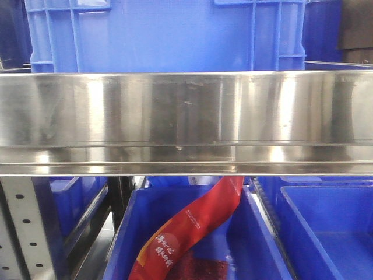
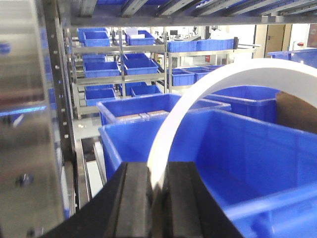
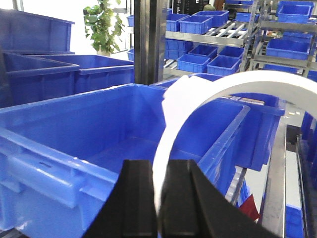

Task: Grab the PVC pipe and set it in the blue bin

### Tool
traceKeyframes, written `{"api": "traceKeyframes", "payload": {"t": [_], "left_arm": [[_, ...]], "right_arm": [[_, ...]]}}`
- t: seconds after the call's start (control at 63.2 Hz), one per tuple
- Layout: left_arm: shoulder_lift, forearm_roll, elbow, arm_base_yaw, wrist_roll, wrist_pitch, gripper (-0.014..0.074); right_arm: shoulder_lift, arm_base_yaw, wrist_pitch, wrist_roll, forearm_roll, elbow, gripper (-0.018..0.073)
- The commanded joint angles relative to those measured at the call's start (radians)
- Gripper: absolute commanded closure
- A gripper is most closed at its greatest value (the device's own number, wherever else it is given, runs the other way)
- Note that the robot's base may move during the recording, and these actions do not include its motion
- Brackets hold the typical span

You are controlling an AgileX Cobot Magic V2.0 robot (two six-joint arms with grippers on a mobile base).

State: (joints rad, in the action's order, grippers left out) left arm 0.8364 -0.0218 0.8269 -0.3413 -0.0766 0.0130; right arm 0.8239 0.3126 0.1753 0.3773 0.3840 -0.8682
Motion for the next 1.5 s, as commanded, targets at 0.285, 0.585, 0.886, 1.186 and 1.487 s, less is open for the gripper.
{"api": "traceKeyframes", "payload": {"t": [0.285,0.585,0.886,1.186,1.487], "left_arm": [[0.134,0.056,0.163,-0.007,0.0,0.054,0.0708],[0.23,0.13,0.172,-0.007,0.0,0.201,0.0708],[0.334,0.167,0.172,-0.007,0.0,0.399,0.0708],[0.405,0.167,0.177,-0.007,0.0,0.406,0.0708],[0.484,0.167,0.224,-0.003,0.0,0.44,0.0708]], "right_arm": [[0.122,0.021,-0.054,0.019,-0.012,-0.131,0.0721],[0.236,0.04,-0.126,0.066,-0.014,-0.179,0.0721],[0.31,0.063,-0.242,0.066,-0.014,-0.193,0.0721],[0.417,0.089,-0.232,0.066,-0.014,-0.275,0.0721],[0.503,0.089,-0.243,0.066,-0.014,-0.307,0.0721]]}}
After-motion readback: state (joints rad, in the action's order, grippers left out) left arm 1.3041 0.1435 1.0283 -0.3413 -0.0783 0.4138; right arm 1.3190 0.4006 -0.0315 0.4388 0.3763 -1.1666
